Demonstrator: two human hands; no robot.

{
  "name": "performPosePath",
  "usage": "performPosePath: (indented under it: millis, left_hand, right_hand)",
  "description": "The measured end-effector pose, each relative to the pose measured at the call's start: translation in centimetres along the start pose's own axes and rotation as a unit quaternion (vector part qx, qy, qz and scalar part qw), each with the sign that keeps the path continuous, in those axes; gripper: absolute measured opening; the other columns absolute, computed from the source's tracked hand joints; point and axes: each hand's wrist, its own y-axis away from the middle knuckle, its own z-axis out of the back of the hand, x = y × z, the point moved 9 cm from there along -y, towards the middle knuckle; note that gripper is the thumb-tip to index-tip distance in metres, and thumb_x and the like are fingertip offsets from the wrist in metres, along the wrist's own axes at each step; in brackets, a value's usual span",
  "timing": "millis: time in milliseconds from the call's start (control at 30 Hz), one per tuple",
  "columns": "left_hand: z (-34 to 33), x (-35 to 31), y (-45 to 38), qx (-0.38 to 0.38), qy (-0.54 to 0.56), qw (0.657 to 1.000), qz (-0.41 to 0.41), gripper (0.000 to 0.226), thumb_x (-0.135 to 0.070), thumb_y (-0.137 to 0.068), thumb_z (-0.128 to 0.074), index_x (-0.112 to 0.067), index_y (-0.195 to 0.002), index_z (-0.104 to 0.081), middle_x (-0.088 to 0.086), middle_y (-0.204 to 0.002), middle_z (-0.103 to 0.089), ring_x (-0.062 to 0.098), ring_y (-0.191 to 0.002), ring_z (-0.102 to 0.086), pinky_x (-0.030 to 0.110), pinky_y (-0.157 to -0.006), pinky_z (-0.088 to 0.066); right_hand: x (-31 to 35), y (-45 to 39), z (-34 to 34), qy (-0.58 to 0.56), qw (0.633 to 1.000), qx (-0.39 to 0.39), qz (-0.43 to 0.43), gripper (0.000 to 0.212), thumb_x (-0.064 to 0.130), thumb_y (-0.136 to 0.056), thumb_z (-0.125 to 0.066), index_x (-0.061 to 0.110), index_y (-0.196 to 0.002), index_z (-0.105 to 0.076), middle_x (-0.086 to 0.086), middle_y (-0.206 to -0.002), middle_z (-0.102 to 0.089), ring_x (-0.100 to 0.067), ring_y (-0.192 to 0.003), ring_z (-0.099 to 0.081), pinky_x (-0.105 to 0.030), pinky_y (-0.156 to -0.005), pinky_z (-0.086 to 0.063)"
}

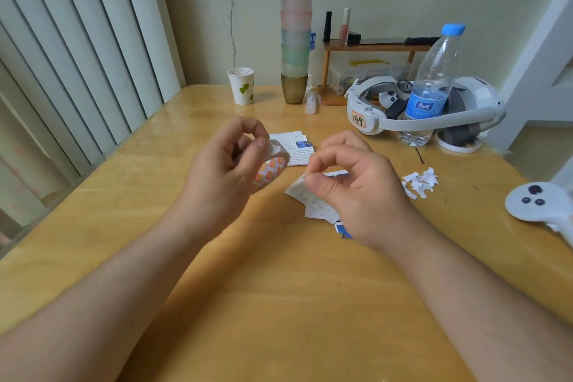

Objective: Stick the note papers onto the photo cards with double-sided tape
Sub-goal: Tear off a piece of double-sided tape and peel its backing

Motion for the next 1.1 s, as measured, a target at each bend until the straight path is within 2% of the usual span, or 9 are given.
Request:
performPosePath:
  millis: [67, 133, 200, 333, 433, 533, 600, 733, 1100]
  left_hand:
    - [0.7, 0.1, -0.4, 0.017, -0.100, 0.995, -0.010, 0.012, -0.022, -0.102, -0.060, -0.032, -0.108, -0.063, -0.002, -0.067, -0.051, 0.011, -0.059, -0.044, 0.024, -0.053, -0.038]
    - [0.5, 0.6, -0.5, 0.068, -0.230, 0.971, -0.009, 0.046, -0.024, -0.098, -0.065, -0.041, -0.138, -0.050, -0.006, -0.074, -0.059, 0.009, -0.070, -0.055, 0.022, -0.061, -0.043]
    - [0.0, 1.4, -0.3, 0.110, -0.310, 0.944, 0.016, 0.061, -0.026, -0.096, -0.067, -0.044, -0.147, -0.038, -0.008, -0.075, -0.061, 0.009, -0.072, -0.058, 0.026, -0.061, -0.044]
    - [-1.3, 2.9, 0.7, 0.196, -0.380, 0.902, 0.056, 0.036, -0.033, -0.089, -0.066, -0.044, -0.120, -0.052, -0.009, -0.074, -0.062, 0.008, -0.075, -0.058, 0.029, -0.061, -0.047]
    - [-2.0, 3.1, 1.2, 0.243, -0.354, 0.900, 0.078, 0.022, -0.040, -0.082, -0.071, -0.044, -0.103, -0.064, -0.010, -0.073, -0.061, 0.006, -0.074, -0.058, 0.025, -0.065, -0.047]
    - [-1.7, 1.5, 0.6, 0.146, -0.223, 0.962, 0.058, 0.010, -0.034, -0.092, -0.070, -0.038, -0.099, -0.077, -0.009, -0.076, -0.063, 0.004, -0.074, -0.059, 0.022, -0.067, -0.045]
    - [-1.8, 1.4, 0.7, 0.085, -0.005, 0.990, 0.109, 0.016, -0.024, -0.096, -0.067, -0.027, -0.099, -0.082, -0.012, -0.077, -0.066, 0.006, -0.076, -0.060, 0.024, -0.074, -0.046]
    - [-4.3, 1.1, 2.2, 0.067, 0.289, 0.931, 0.213, 0.030, -0.020, -0.101, -0.056, -0.013, -0.094, -0.084, 0.001, -0.082, -0.062, 0.014, -0.074, -0.054, 0.030, -0.072, -0.040]
    - [-5.9, 2.0, 3.6, 0.044, 0.407, 0.855, 0.319, 0.025, -0.031, -0.096, -0.066, -0.016, -0.083, -0.083, -0.001, -0.077, -0.060, 0.010, -0.067, -0.055, 0.025, -0.072, -0.045]
  right_hand:
    - [-1.3, -0.1, 0.1, -0.124, 0.988, -0.017, -0.090, 0.010, 0.020, -0.082, -0.073, 0.029, -0.079, -0.076, 0.006, -0.095, -0.063, -0.011, -0.092, -0.060, -0.027, -0.084, -0.050]
    - [-2.4, 0.2, -0.4, -0.254, 0.950, -0.019, -0.178, 0.007, 0.021, -0.078, -0.073, 0.027, -0.078, -0.076, 0.002, -0.087, -0.065, -0.015, -0.089, -0.060, -0.030, -0.077, -0.049]
    - [-2.8, 0.6, -0.9, -0.332, 0.914, -0.021, -0.233, 0.007, 0.020, -0.077, -0.071, 0.024, -0.078, -0.077, -0.001, -0.083, -0.064, -0.017, -0.087, -0.061, -0.030, -0.072, -0.049]
    - [-3.1, 1.2, -1.8, -0.409, 0.865, -0.011, -0.290, 0.009, 0.021, -0.078, -0.069, 0.021, -0.082, -0.078, -0.001, -0.086, -0.063, -0.022, -0.087, -0.061, -0.032, -0.073, -0.046]
    - [-3.0, 1.4, -2.3, -0.420, 0.853, 0.000, -0.309, 0.018, 0.028, -0.080, -0.063, 0.019, -0.084, -0.078, -0.001, -0.089, -0.061, -0.022, -0.085, -0.060, -0.032, -0.073, -0.044]
    - [-3.1, 1.5, -2.5, -0.423, 0.850, 0.007, -0.315, 0.021, 0.030, -0.078, -0.062, 0.019, -0.086, -0.079, -0.001, -0.089, -0.060, -0.021, -0.084, -0.060, -0.031, -0.072, -0.044]
    - [-3.2, 1.5, -2.7, -0.414, 0.854, 0.011, -0.316, 0.022, 0.031, -0.078, -0.061, 0.019, -0.086, -0.079, -0.001, -0.089, -0.059, -0.021, -0.084, -0.059, -0.031, -0.072, -0.043]
    - [-3.4, 1.5, -2.5, -0.395, 0.864, 0.006, -0.312, 0.026, 0.032, -0.076, -0.062, 0.018, -0.092, -0.077, 0.000, -0.089, -0.058, -0.021, -0.085, -0.057, -0.032, -0.072, -0.041]
    - [-3.6, 1.2, -2.6, -0.374, 0.880, 0.019, -0.292, 0.032, 0.031, -0.080, -0.063, 0.020, -0.105, -0.079, -0.001, -0.101, -0.055, -0.022, -0.092, -0.053, -0.030, -0.074, -0.042]
